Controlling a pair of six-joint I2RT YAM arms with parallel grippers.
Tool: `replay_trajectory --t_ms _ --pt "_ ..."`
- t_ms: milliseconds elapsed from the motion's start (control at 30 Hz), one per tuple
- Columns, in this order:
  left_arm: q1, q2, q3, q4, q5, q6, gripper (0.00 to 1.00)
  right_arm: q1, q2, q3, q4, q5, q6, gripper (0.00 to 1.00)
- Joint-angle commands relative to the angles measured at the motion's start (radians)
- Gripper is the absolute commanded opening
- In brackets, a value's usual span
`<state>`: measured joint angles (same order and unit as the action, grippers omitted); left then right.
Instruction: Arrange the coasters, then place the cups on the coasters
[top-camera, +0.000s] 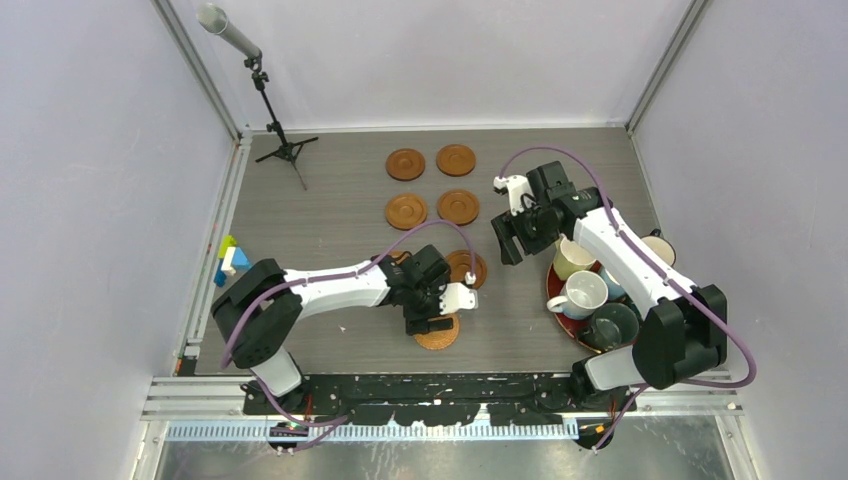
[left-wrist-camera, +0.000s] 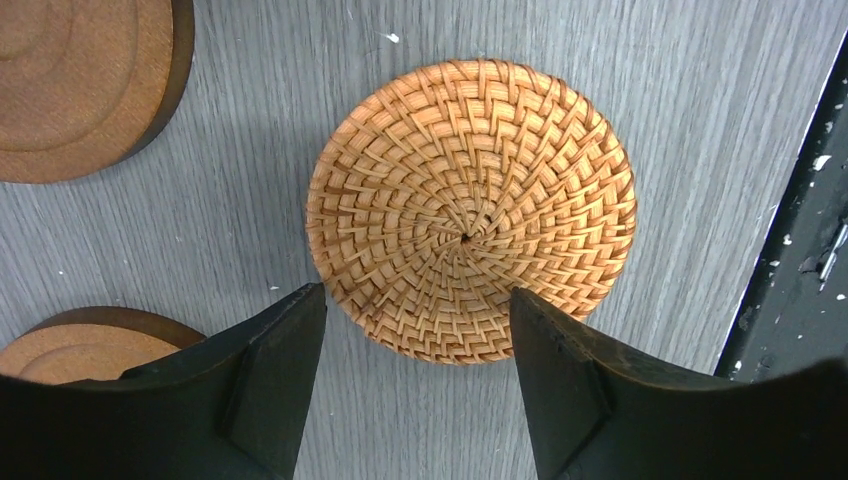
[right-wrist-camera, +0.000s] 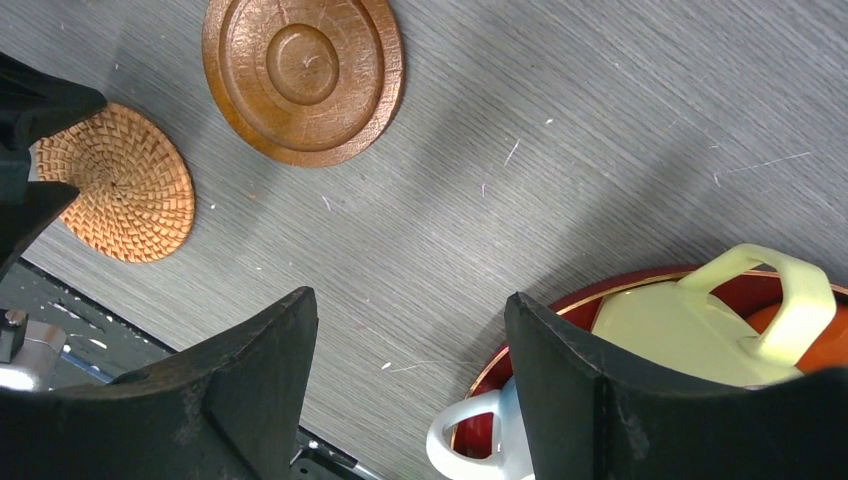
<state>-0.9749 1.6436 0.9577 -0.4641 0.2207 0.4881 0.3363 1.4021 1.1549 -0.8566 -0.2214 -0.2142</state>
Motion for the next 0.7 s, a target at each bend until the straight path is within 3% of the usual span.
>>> replay_trajectory --t_ms 0,333,667 --pt "0.004 -0.005 -0.035 -0.068 -0.021 0.041 0.70 -0.004 0.001 0.059 0.002 -0.019 -0.004 0.73" --pt "0.004 -0.085 0.096 -0.173 -0.008 0.037 0.84 -0.005 0.015 0.178 -0.055 0.014 -0.010 0.73" --pt "0.052 -0.118 0.203 -0.245 0.075 0.007 0.87 -0.046 0.048 0.263 -0.164 0.112 -0.065 0.73"
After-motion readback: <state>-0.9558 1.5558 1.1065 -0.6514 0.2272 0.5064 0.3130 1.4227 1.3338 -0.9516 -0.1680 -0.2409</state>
